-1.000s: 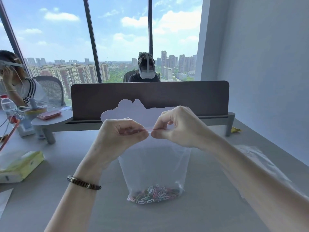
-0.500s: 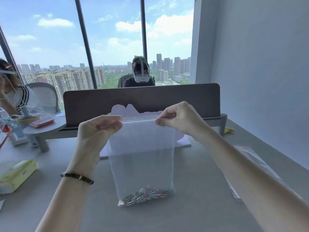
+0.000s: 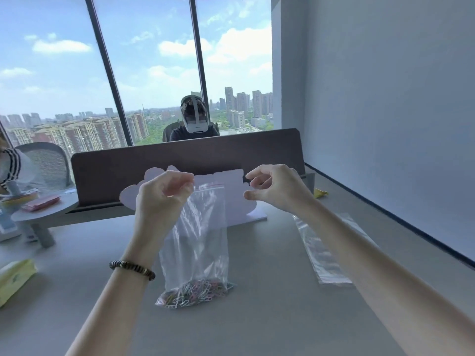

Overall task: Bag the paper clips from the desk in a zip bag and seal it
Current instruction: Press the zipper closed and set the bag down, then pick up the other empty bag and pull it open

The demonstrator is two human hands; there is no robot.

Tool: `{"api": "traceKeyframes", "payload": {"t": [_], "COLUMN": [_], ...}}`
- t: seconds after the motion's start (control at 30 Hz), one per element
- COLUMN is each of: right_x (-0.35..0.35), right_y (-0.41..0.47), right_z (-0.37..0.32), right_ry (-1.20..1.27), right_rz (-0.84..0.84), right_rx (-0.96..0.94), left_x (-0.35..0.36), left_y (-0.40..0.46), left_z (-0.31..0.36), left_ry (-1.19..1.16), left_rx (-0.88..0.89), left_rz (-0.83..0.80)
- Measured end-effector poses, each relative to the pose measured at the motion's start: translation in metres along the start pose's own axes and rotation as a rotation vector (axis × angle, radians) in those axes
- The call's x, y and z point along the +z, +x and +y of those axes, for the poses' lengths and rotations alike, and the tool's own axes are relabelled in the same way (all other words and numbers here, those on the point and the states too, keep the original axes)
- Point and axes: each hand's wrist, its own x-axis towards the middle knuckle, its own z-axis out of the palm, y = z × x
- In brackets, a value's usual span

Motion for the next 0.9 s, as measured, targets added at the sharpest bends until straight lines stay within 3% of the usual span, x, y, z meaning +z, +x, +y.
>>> {"api": "traceKeyframes", "payload": {"t": [0.2, 0.4, 0.5, 0.6, 0.9], "right_x": [-0.031, -0.051, -0.060, -0.065, -0.067], "right_y": [-0.034, -0.052, -0.061, -0.065, -0.065], "right_z": [0.077, 0.188, 0.225, 0.255, 0.302], "right_ry": [0.031, -0.062, -0.176, -0.214, 0.112], "right_rz": [0.015, -0.039, -0.171, -0.204, 0.059], "right_rx": [0.193, 0.526, 0.666, 0.757, 0.869], "left_x": [0.104, 0.221, 0.266, 0.297, 0.335], "left_y": [-0.030, -0.045, -0.049, -0.045, -0.040], "left_z": [0.003, -0.039, -0.059, -0.076, -0.100], "left_ry": [-0.138, -0.215, -0.163, -0.155, -0.062], "left_rx": [-0.100, -0.620, -0.796, -0.850, -0.856], "left_rz": [-0.195, -0.581, -0.663, -0.688, -0.730]}}
